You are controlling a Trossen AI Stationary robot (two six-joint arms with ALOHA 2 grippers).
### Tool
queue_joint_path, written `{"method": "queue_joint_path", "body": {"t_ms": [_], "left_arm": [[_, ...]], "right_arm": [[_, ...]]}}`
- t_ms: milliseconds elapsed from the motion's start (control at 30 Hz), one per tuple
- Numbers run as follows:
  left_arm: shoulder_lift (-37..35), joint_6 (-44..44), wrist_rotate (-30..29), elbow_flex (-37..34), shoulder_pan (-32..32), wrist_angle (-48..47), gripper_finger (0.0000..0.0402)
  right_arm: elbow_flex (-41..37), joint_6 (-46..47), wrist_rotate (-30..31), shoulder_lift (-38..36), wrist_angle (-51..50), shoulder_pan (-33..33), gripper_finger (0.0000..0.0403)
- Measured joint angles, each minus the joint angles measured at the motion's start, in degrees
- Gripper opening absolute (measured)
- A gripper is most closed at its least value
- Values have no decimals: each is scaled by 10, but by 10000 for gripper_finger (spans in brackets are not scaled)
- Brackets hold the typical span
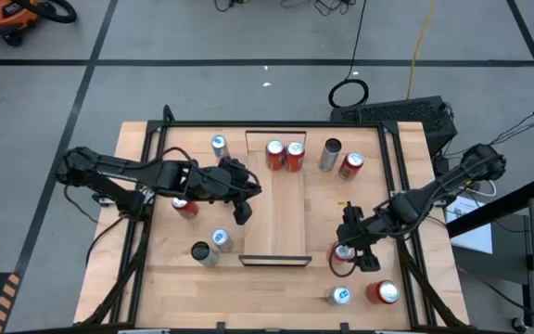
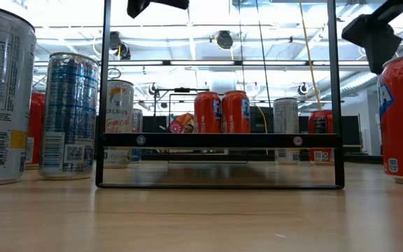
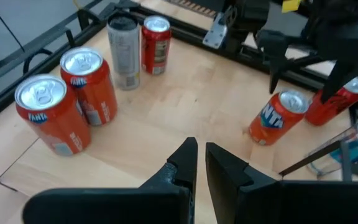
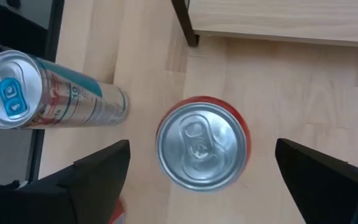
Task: Place canned beverage on shelf
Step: Put the orange soda can on the shelf aligned with the other orange soda can
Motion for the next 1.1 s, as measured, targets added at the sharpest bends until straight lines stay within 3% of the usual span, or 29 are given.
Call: {"method": "queue_joint_path", "body": {"t_ms": [533,967,1100], "left_arm": [[16,-15,14,0,0,18,35],[16,-15,16,0,-10,26,35],[16,-15,17,0,-14,25,35]], "right_arm": [[-7,-43,8,89,20,0,398],[-7,-41,-15,130,21,0,391],[-7,-37,-17,130,28,0,365]]}}
